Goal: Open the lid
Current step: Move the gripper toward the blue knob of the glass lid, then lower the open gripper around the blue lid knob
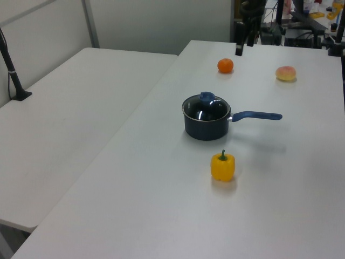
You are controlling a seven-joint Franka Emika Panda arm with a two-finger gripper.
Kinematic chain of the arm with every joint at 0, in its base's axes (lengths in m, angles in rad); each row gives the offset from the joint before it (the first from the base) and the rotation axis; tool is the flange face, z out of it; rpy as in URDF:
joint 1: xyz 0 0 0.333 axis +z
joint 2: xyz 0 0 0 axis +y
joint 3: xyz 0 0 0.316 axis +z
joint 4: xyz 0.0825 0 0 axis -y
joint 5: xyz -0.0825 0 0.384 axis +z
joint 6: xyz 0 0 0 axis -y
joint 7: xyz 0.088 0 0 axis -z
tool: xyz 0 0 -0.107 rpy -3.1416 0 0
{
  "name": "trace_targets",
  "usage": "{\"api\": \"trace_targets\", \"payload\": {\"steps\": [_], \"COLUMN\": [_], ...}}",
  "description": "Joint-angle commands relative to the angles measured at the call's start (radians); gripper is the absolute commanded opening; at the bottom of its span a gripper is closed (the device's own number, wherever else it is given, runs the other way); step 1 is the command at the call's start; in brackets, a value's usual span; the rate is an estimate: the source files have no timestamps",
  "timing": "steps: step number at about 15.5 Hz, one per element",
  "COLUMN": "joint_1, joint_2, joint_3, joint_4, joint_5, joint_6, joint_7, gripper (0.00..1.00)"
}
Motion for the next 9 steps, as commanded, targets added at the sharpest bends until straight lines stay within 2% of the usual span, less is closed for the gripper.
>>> {"api": "trace_targets", "payload": {"steps": [1, 9], "joint_1": [0.028, 0.043], "joint_2": [0.056, 0.179], "joint_3": [0.001, 0.007], "joint_4": [0.027, 0.026], "joint_5": [-0.010, -0.013], "joint_6": [0.102, 0.260], "joint_7": [0.070, 0.088], "gripper": [1.00, 1.00]}}
